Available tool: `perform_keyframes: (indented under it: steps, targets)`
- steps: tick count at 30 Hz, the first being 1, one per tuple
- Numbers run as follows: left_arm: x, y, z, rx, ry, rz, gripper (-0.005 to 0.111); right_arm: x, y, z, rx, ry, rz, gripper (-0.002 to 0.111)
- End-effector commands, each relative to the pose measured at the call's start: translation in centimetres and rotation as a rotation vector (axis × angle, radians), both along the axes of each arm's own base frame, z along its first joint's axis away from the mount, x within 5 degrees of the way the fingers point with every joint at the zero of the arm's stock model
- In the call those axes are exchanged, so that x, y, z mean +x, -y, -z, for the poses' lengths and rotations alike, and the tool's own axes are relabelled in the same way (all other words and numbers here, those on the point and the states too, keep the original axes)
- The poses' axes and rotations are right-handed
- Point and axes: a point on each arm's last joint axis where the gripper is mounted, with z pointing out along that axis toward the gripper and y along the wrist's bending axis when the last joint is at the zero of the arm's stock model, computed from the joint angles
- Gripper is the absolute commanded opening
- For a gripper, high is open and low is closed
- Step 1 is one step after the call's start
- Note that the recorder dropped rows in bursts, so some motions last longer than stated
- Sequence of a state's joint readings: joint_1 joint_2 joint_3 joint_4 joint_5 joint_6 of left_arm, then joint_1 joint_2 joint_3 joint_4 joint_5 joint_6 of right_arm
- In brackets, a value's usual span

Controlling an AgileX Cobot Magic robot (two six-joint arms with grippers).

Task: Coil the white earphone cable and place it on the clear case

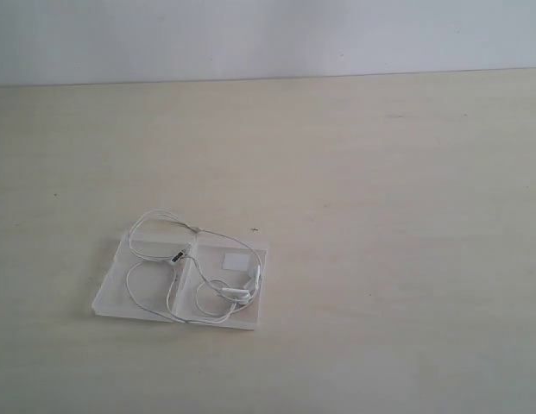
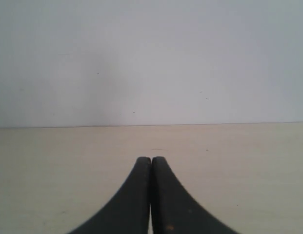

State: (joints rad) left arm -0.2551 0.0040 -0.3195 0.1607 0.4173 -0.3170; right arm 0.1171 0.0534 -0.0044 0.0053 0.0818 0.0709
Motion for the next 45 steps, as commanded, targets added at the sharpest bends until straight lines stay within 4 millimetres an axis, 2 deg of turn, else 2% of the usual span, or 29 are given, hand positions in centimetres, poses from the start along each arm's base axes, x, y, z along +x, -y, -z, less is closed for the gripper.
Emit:
perform_keyframes:
  steps: [1, 6, 8, 12, 45]
  targets:
    - [1.2, 0.2, 2.4, 0.117, 0.071, -0.029, 0.0, 0.0, 0.0, 0.0, -0.005, 0.009, 0.005, 0.0]
    - [2.5, 0.1, 7.3, 0.075, 0.046, -0.129, 0.0, 0.0, 0.0, 0.1, -0.012, 0.003, 0.005, 0.0]
    - [2.5, -0.2, 7.2, 0.02, 0.049, -0.182, 0.0, 0.0, 0.0, 0.1, -0.012, 0.003, 0.005, 0.0]
    - [2.5, -0.5, 7.1, 0.018, 0.05, -0.234, 0.0, 0.0, 0.0, 0.1, -0.012, 0.003, 0.005, 0.0]
    - [2.5, -0.5, 7.2, 0.024, 0.041, -0.235, 0.0, 0.0, 0.0, 0.1, -0.012, 0.003, 0.005, 0.0]
